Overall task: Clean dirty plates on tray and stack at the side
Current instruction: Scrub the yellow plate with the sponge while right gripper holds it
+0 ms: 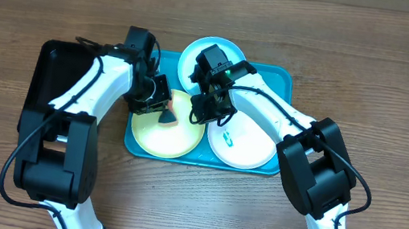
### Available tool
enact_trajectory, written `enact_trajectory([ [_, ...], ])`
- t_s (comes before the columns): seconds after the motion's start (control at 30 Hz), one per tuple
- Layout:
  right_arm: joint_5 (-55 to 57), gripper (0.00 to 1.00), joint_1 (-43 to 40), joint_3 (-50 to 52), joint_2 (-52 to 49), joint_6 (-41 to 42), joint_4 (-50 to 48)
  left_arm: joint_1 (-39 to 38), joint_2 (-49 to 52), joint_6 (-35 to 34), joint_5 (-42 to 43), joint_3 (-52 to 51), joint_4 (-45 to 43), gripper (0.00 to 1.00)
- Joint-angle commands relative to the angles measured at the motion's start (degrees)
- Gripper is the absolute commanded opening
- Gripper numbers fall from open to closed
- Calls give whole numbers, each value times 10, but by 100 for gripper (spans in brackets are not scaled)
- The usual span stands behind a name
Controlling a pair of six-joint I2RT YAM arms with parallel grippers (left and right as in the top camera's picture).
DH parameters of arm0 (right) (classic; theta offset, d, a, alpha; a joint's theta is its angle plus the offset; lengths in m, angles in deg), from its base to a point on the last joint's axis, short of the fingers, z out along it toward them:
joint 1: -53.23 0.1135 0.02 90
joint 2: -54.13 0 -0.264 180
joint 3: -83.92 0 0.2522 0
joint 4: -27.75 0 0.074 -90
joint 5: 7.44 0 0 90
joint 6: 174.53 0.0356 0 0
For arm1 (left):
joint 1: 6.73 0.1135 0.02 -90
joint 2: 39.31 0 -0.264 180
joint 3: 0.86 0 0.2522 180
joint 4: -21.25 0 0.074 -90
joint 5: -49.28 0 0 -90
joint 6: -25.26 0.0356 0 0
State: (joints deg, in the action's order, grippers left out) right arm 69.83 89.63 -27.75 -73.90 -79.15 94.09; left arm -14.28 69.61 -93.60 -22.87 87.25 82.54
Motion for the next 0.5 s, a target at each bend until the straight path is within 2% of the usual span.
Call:
enact_trajectory([
  [0.0,-5,4,3,2,-4,-4,3,-24,5,-22,6,-14,-8,4],
  [0.23,-5,4,3,2,-4,9,-4,-61,5,-23,-73,-48,-22,4],
  [0.33,-4,4,3,2,-4,9,0,-62,5,-22,-137,-50,-5,4],
  [0.47,-4,4,3,2,-4,9,9,-54,5,-6,-261,-50,43,4],
])
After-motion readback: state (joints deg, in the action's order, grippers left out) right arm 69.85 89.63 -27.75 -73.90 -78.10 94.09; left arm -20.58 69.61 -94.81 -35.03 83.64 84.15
